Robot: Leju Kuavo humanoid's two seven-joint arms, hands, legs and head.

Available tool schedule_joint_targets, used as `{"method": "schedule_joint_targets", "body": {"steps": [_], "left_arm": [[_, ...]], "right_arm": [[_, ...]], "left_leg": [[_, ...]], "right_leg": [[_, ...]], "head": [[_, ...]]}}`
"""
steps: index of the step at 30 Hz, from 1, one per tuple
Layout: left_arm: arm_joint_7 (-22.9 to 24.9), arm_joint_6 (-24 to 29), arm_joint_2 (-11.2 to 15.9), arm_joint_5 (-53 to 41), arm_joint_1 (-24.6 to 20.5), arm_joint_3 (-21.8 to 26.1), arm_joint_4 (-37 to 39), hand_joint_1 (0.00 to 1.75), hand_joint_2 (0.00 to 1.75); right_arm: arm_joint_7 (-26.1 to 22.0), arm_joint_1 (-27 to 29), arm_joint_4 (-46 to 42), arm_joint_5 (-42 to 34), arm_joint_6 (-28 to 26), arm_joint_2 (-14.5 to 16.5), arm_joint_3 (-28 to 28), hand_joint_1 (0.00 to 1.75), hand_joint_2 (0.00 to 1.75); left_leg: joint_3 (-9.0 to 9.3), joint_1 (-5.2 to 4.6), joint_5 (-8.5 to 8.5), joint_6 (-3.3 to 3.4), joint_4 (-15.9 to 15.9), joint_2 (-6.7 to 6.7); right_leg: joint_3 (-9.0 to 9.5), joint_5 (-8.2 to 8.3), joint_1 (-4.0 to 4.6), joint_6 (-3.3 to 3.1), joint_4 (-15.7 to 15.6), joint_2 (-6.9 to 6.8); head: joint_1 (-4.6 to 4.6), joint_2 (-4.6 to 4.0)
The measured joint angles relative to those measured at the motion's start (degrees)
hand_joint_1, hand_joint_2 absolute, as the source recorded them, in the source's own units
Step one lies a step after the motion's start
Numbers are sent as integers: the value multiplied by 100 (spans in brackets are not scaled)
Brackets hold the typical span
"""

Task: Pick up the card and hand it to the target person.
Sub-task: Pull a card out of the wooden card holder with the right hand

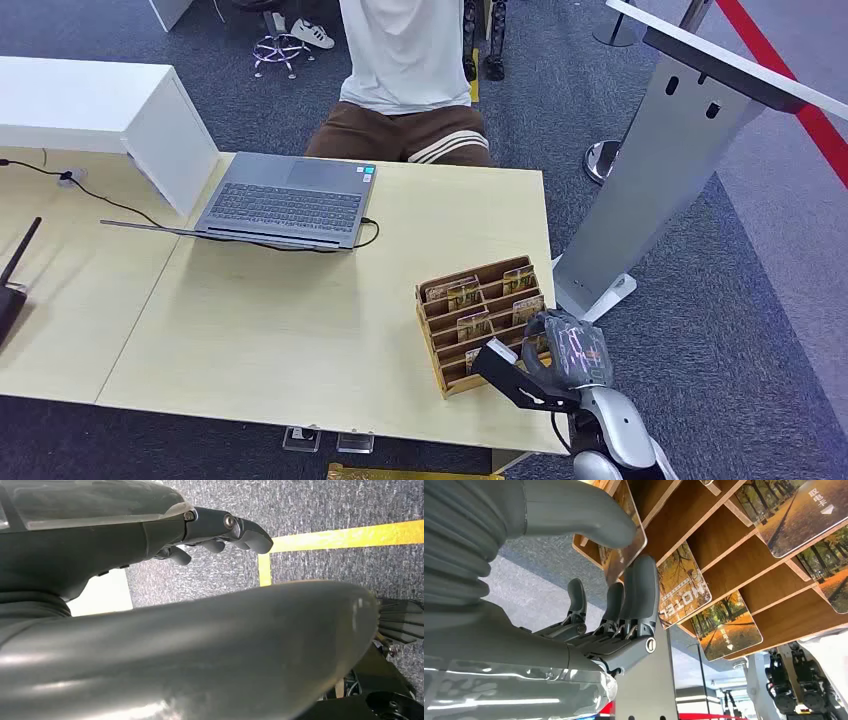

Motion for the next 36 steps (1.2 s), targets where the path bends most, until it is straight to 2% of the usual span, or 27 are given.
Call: {"method": "schedule_joint_targets", "body": {"steps": [3,8,12,18,22,28,32,36], "left_arm": [[0,0,0,0,0,-1,0,0,0],[0,0,0,0,0,0,0,0,0],[0,0,0,0,0,1,0,0,0],[0,0,0,0,0,1,0,0,0],[2,4,0,0,0,1,0,0,0],[2,15,0,0,0,1,0,0,0],[2,15,0,0,0,1,0,0,0],[2,15,0,0,0,1,-1,0,0]], "right_arm": [[0,-1,5,-2,1,0,0,101,175],[-1,-5,16,-4,5,0,0,82,175],[1,7,30,-13,32,0,0,81,175],[2,17,59,-22,43,0,0,92,175],[3,19,75,-27,57,0,0,108,175],[7,21,86,-31,77,0,0,114,175],[7,20,86,-31,85,0,0,130,175],[7,17,86,-50,86,0,0,139,175]], "left_leg": [[0,0,0,0,0,0],[0,0,0,0,0,0],[0,0,0,0,0,0],[-1,0,0,0,0,0],[-1,0,0,0,0,0],[0,0,0,0,0,0],[0,0,0,0,0,0],[0,0,0,0,0,0]], "right_leg": [[0,0,0,0,0,0],[0,0,0,0,0,0],[-1,0,0,0,0,0],[-1,0,0,0,0,0],[-1,0,0,0,0,0],[-1,0,0,0,0,0],[-1,0,0,0,0,0],[-1,0,0,0,0,0]], "head": [[0,0],[-1,0],[-1,-1],[-2,0],[-2,0],[-1,-1],[-2,-1],[-2,0]]}}
